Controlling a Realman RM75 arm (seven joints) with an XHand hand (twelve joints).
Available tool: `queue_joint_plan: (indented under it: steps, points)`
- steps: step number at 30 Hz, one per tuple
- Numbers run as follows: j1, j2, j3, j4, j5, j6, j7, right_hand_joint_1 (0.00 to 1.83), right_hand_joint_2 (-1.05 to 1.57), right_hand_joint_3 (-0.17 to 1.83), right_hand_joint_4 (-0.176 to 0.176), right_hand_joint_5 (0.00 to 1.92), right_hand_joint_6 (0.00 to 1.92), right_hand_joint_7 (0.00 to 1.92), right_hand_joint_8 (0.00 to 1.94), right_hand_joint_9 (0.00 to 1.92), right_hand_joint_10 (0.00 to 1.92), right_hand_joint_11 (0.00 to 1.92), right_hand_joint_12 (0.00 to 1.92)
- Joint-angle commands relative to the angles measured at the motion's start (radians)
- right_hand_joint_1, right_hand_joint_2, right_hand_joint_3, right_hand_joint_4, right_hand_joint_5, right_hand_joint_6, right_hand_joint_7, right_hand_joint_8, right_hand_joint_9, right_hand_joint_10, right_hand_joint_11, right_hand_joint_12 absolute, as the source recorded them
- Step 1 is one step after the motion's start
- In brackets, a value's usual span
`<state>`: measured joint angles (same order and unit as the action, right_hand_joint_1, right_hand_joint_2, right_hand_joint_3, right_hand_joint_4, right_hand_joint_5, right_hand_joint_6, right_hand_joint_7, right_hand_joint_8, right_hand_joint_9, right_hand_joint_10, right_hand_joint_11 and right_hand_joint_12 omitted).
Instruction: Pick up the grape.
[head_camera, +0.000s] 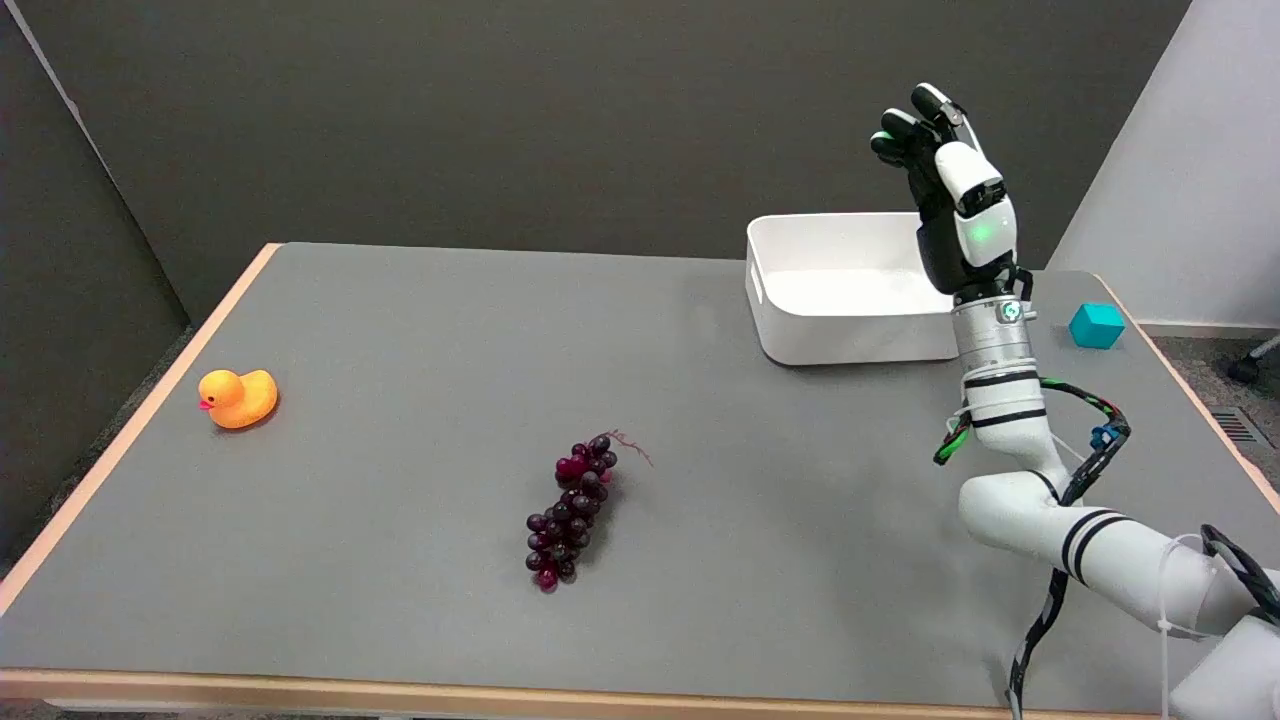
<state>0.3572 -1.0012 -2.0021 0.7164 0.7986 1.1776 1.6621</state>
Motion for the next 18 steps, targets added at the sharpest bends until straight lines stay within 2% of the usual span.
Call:
queue_joint_plan:
  steps: [1, 3, 6, 13, 18]
  points:
    - [0.008, -0.001, 0.002, -0.002, -0.045, -0.003, 0.002, 0.39, 0.8, 0.99, 0.028, 0.22, 0.52, 0.45, 0.52, 0.4, 0.9, 0.09, 1.22]
    - [0.014, 0.006, 0.022, 0.002, -0.098, -0.002, -0.014, 0.41, 0.79, 0.99, 0.027, 0.22, 0.5, 0.45, 0.52, 0.4, 0.9, 0.1, 1.22]
    - [0.026, 0.028, 0.068, 0.034, -0.215, 0.005, -0.13, 0.44, 0.77, 0.99, 0.028, 0.22, 0.49, 0.45, 0.52, 0.39, 0.9, 0.1, 1.22]
    - [0.044, 0.139, 0.156, 0.301, -0.579, -0.078, -0.536, 0.6, 0.72, 0.98, 0.045, 0.25, 0.52, 0.47, 0.54, 0.41, 0.94, 0.12, 1.24]
    - [0.069, 0.161, 0.174, 0.438, -0.812, -0.077, -0.718, 0.66, 0.7, 0.99, 0.055, 0.26, 0.53, 0.46, 0.53, 0.39, 0.89, 0.11, 1.21]
